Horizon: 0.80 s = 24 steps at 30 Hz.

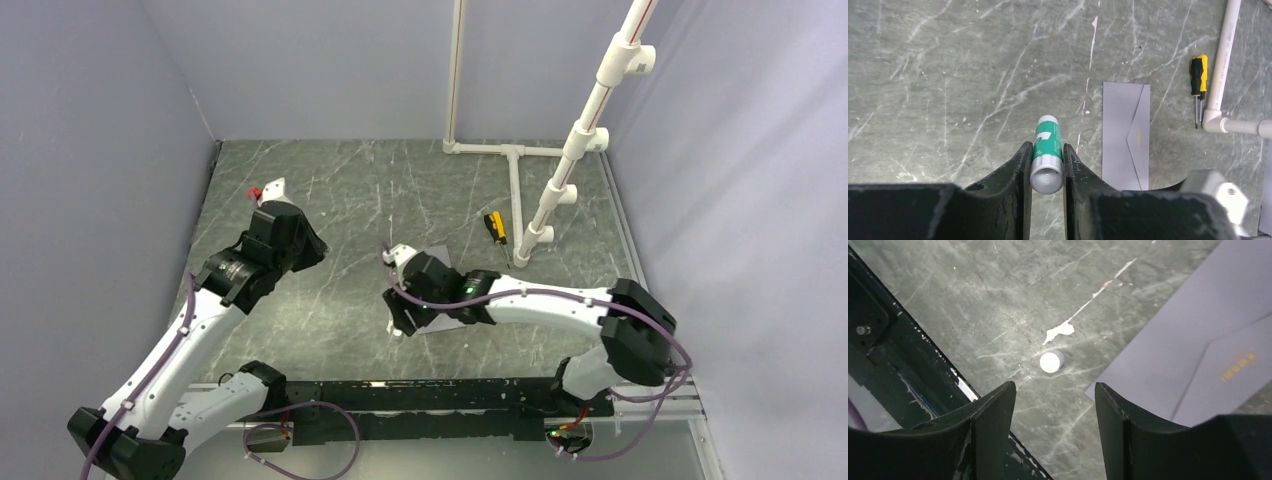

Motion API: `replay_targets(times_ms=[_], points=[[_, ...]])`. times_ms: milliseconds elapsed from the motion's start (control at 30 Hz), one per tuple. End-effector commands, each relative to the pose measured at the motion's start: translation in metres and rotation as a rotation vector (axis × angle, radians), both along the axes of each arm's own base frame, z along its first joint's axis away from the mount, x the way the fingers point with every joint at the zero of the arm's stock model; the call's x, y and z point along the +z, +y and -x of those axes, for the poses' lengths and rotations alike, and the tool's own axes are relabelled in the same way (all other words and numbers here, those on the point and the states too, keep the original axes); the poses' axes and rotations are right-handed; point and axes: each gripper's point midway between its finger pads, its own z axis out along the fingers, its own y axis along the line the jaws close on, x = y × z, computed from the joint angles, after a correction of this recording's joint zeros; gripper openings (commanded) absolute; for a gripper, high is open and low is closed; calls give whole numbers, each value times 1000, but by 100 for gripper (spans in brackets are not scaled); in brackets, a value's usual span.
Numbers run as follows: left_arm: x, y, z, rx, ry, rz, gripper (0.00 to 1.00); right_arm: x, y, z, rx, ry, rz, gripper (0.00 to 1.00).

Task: Place the letter into the envelope and seal it

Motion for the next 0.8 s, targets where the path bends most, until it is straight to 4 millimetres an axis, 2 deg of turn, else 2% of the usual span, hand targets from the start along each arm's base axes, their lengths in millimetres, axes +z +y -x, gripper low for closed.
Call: replay_targets(times_ms=[0,133,467,767], points=[[7,15,-2,78,-46,-16,2,0,20,-6,-88,-31,40,63],[5,14,0,70,-43,-17,2,-19,28,-2,-95,-30,120,62],[7,17,-1,70,-54,-32,2,-43,40,6,-46,-22,204,43],[5,19,2,72,-54,-37,3,-54,39,15,-42,21,240,42]])
